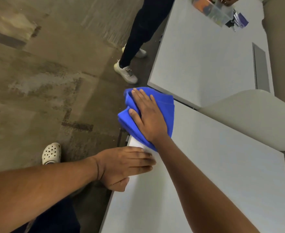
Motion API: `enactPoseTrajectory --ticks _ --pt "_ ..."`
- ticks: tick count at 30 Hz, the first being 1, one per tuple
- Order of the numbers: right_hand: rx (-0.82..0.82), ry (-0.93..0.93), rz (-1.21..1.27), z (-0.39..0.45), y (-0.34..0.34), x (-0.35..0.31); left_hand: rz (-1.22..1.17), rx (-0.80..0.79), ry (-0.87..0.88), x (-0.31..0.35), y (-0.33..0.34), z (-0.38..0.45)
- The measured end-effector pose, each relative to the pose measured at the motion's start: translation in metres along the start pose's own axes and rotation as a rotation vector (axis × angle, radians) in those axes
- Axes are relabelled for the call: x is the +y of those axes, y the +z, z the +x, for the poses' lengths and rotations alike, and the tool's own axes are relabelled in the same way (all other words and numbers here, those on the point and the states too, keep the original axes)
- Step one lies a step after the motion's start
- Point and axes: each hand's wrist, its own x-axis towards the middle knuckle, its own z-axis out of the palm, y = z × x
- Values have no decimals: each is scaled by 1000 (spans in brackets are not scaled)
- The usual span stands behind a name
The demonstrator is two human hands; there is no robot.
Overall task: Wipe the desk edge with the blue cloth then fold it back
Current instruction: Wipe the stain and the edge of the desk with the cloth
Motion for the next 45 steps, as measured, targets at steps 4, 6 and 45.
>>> enactPoseTrajectory --ticks 4,6,45 --pt "59 242 91 -51 -10 20 -38 -23 -20 3 3 -2" --pt "57 347 112 -62 -17 32 -44 -42 -15 2 4 -3" --pt "-63 -65 -39 -20 3 -9 -263 109 -258 78 -6 -9"
